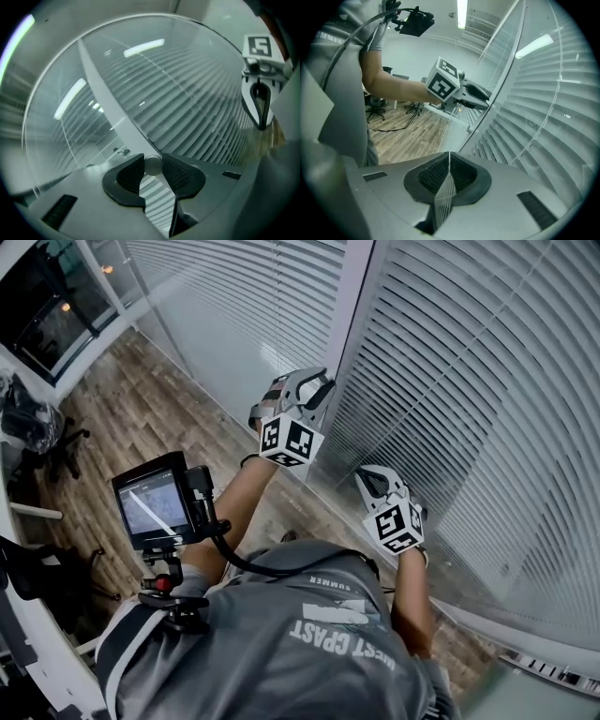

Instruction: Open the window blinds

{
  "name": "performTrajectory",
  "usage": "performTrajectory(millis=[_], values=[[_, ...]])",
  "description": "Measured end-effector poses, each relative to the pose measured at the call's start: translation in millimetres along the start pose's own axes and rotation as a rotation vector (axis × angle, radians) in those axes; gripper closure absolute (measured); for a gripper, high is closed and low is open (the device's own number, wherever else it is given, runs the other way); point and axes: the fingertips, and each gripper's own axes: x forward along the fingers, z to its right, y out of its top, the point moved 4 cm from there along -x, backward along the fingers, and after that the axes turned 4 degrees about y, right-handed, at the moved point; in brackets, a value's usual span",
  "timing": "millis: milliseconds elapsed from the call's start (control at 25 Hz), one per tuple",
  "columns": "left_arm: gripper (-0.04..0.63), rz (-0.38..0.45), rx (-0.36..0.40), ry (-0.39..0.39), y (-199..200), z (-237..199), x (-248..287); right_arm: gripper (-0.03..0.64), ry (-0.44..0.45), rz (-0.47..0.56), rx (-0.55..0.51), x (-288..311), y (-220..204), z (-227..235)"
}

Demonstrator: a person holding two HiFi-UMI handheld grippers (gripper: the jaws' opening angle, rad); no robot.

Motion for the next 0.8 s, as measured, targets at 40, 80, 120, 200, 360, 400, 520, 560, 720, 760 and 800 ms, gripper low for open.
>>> performTrajectory(millis=[40, 80, 120, 200, 360, 400, 520, 560, 720, 760, 800], values=[[0.469, -0.013, 0.095, 0.013, 0.6, 3.2, 1.0, 0.614, 0.003, 0.001, 0.0, 1.6, 0.4, -0.8], [0.469, -0.019, 0.155, 0.022, 0.6, 5.2, 1.8, 0.614, 0.005, 0.002, -0.001, 3.0, 1.0, -1.4], [0.469, -0.02, 0.187, 0.029, 0.3, 6.6, 2.5, 0.614, 0.006, 0.002, -0.002, 4.3, 1.7, -1.9], [0.468, -0.01, 0.172, 0.033, -1.6, 8.2, 3.8, 0.614, 0.007, 0.002, -0.003, 6.0, 2.0, -3.6], [0.466, 0.044, -0.335, -0.053, -13.5, 2.5, 2.9, 0.614, 0.004, 0.0, 0.004, 4.6, -0.5, -6.0], [0.46, 0.067, -0.532, -0.088, -17.4, 0.1, 2.0, 0.614, 0.003, -0.002, 0.006, 3.7, -1.9, -6.2], [0.451, 0.104, -0.906, -0.159, -24.8, -2.1, 2.7, 0.614, -0.003, -0.01, 0.015, 1.1, -5.7, -5.9], [0.451, 0.109, -0.949, -0.163, -25.0, -2.1, 3.4, 0.614, -0.005, -0.011, 0.018, 0.4, -6.4, -6.2], [0.453, 0.13, -0.999, -0.145, -24.1, -5.3, 2.4, 0.614, -0.005, -0.015, 0.022, 0.7, -6.2, -7.1], [0.454, 0.129, -0.972, -0.14, -23.3, -5.6, 1.9, 0.614, -0.004, -0.017, 0.023, 0.8, -6.8, -7.2], [0.462, 0.125, -0.928, -0.135, -22.2, -5.4, 1.5, 0.614, -0.003, -0.018, 0.024, 1.1, -7.7, -7.3]])
